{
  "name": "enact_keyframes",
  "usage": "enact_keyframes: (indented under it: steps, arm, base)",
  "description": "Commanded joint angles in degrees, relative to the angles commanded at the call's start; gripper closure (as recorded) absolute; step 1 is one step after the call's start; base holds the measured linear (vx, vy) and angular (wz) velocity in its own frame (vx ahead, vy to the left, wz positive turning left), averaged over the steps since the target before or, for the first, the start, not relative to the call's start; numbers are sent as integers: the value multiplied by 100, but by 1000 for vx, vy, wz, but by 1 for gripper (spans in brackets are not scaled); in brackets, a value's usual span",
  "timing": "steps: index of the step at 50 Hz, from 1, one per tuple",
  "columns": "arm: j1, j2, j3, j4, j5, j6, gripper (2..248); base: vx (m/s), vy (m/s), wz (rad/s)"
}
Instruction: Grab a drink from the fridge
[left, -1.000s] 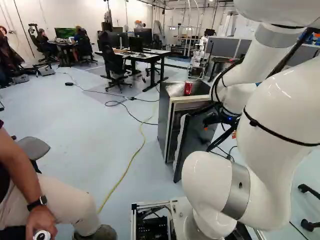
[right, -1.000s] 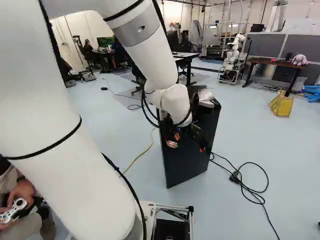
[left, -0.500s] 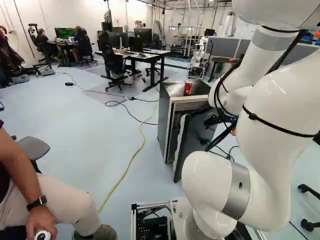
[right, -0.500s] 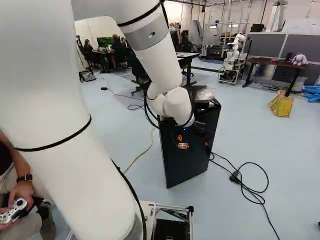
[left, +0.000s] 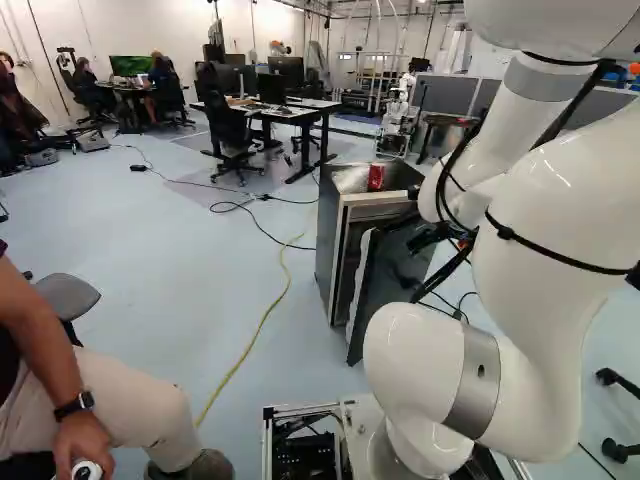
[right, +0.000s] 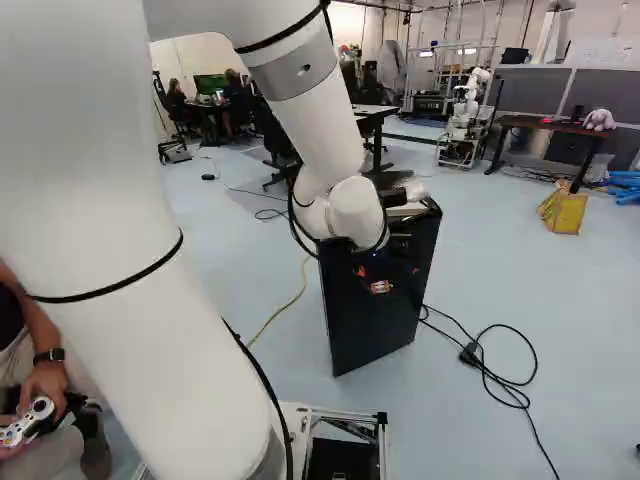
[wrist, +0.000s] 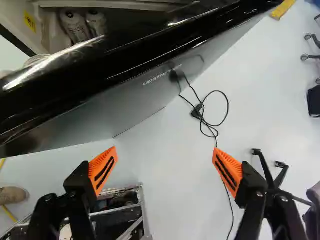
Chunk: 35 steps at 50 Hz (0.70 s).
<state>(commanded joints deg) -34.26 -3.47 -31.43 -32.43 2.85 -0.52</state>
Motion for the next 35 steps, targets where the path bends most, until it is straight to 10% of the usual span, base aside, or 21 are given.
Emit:
enact_keyframes:
  steps: [35]
  arm:
    - [258, -18, -20, -162, 10, 0, 3]
  base:
    - [0, 0, 0]
